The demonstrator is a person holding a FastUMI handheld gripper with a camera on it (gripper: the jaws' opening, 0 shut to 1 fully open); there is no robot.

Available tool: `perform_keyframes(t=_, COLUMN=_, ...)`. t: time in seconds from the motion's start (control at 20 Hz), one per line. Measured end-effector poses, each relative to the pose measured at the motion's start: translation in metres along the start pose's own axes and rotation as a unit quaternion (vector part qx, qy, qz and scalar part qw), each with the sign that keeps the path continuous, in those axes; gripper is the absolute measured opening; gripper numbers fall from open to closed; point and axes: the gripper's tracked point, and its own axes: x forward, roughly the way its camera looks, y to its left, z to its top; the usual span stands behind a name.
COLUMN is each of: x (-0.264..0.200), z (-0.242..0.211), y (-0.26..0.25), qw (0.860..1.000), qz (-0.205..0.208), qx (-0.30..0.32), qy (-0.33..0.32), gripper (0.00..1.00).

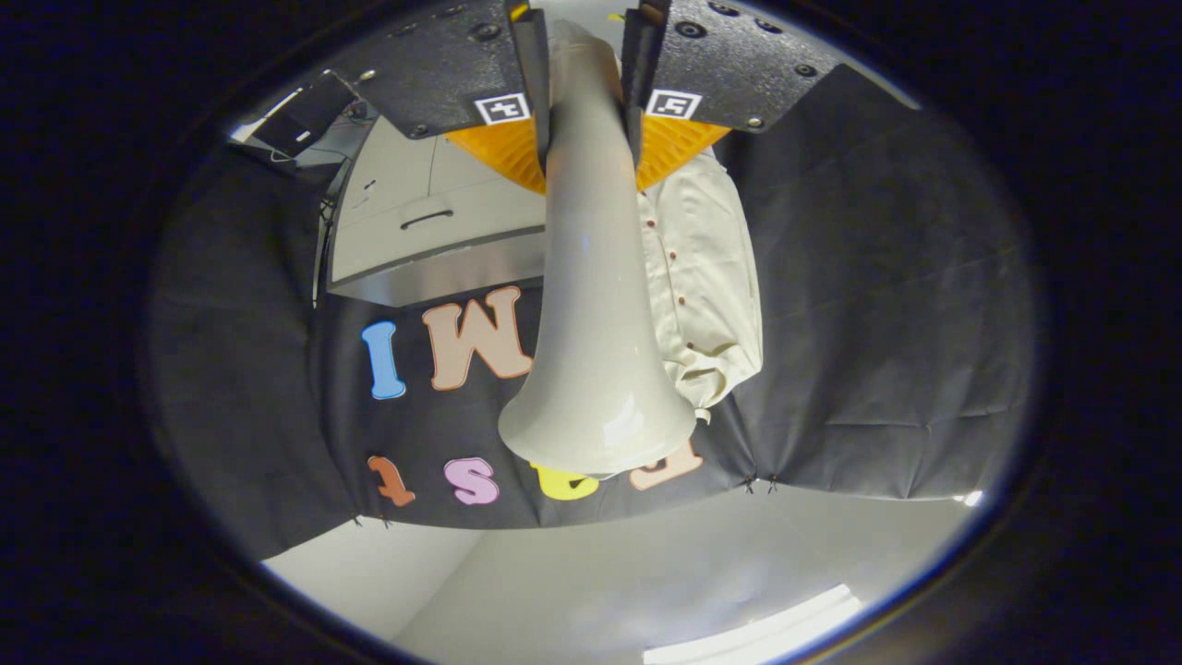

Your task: Iron the clothes twice with a garment steamer, once on the left side and once on the right side.

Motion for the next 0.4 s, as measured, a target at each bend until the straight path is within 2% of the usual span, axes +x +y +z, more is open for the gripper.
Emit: perform_keyframes(t=0.4, x=0.003, z=-0.007, y=0.012, qw=1.000, qz=0.009, qx=-0.020, qy=0.007, gripper=0.32)
